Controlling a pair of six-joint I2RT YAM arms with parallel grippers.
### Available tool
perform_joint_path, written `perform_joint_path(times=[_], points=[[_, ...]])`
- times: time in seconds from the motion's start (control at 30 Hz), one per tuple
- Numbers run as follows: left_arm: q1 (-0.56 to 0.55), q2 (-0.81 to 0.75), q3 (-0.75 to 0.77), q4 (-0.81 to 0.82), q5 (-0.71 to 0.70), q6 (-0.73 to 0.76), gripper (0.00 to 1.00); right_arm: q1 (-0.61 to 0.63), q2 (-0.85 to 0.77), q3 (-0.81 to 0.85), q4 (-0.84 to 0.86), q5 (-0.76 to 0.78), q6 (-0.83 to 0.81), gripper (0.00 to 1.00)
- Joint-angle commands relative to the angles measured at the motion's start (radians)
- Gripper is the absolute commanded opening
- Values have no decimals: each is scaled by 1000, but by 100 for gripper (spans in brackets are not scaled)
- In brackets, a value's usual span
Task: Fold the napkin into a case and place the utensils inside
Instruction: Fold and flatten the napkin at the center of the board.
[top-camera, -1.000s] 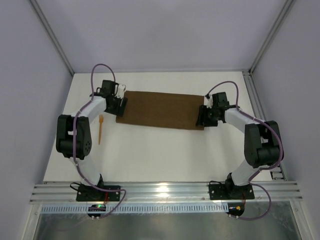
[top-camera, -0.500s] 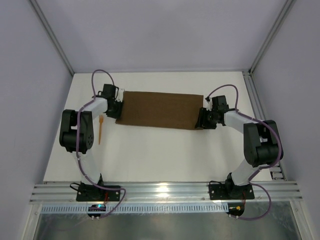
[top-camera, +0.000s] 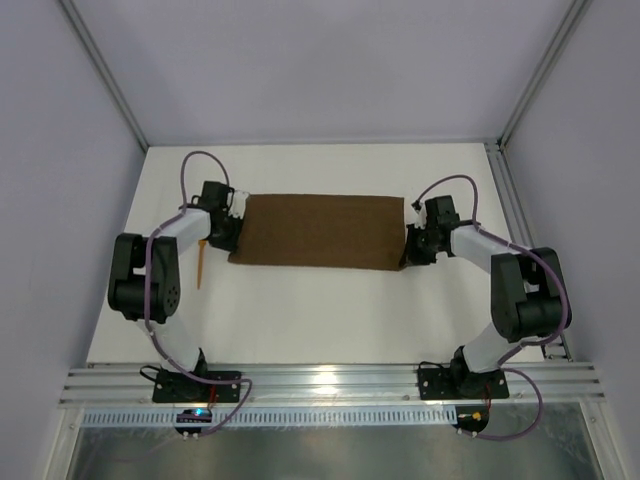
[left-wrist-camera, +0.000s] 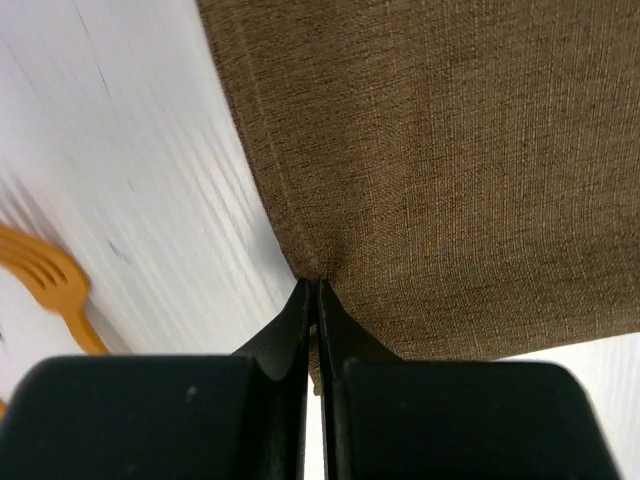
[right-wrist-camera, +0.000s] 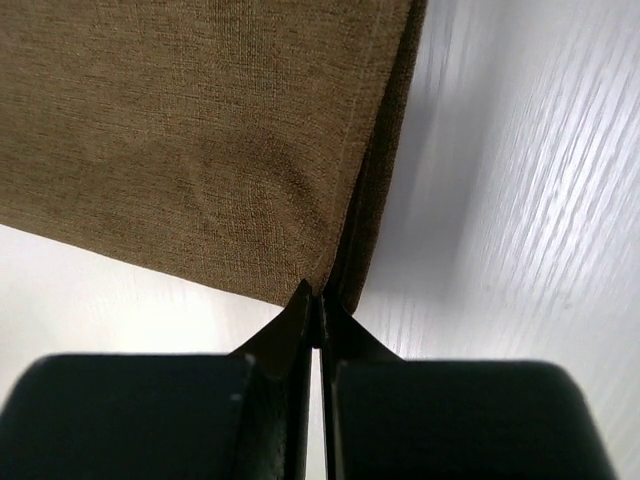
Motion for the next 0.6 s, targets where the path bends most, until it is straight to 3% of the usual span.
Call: perform_joint_path(times=[0.0, 0.3, 0.33, 0.37, 0.4, 0.43, 0.47, 0.57], points=[[1, -104, -86, -122, -7, 112, 0, 1, -136, -33, -109, -37, 23, 3], [-6, -383, -278, -329, 23, 228, 0, 100, -341, -249, -187, -45, 171, 9], [-6, -400, -284, -347, 35, 241, 0, 116, -355, -260, -198, -40, 181, 14], [-6, -416, -289, -367, 56, 273, 2, 128, -384, -272, -221, -26, 190, 35], [-6, -437, -289, -428, 94, 288, 11, 133, -400, -275, -232, -26, 196, 43], [-8, -446, -277, -459, 108, 297, 37, 134, -417, -275, -244, -23, 201, 48], [-6, -454, -265, -490, 116, 313, 46, 134, -452, -251, -269, -13, 201, 50], [9, -512, -184, -544, 115, 299, 59, 99, -490, -128, -283, 50, 185, 60]])
